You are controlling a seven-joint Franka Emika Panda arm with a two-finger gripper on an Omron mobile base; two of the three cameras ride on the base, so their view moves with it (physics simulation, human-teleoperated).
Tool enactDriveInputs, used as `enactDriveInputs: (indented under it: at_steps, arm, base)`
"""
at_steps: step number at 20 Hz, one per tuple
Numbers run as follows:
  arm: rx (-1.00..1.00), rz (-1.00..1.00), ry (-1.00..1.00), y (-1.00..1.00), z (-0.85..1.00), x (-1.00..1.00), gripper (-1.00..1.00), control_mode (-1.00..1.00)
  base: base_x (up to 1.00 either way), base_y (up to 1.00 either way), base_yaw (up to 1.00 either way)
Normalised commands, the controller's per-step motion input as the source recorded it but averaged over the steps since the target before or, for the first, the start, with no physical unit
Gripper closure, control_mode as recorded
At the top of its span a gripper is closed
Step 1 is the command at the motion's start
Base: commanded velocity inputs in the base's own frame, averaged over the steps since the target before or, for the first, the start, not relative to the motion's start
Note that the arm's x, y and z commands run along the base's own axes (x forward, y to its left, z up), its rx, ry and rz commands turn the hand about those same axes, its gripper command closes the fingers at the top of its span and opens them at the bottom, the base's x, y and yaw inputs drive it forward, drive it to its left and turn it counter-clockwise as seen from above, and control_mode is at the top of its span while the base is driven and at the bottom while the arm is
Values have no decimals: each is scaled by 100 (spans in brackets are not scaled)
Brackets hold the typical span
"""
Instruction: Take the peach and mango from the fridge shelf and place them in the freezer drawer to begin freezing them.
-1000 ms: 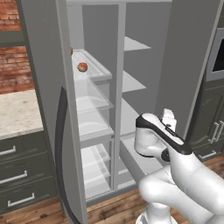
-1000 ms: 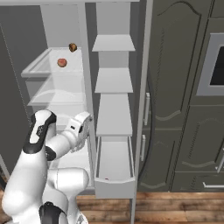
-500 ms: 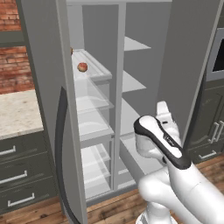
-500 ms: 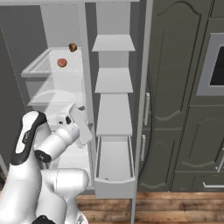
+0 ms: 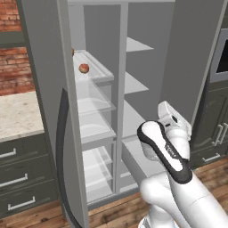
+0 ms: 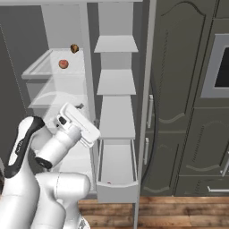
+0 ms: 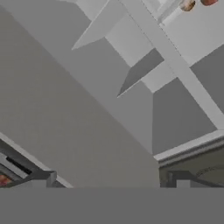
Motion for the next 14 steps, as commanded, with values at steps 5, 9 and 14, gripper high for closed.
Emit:
enactDriveInputs:
  at_steps: [5,9,14]
  arm:
    - [-60,-4,23,-23,0,-27,-100,-100]
    - [-57,-5,35,-38,7,-25,-100,-100]
    - [-51,-3,35,-56,24,-35,-100,-100]
  base:
    - [0,0,0]
    - [0,0,0]
    - [0,0,0]
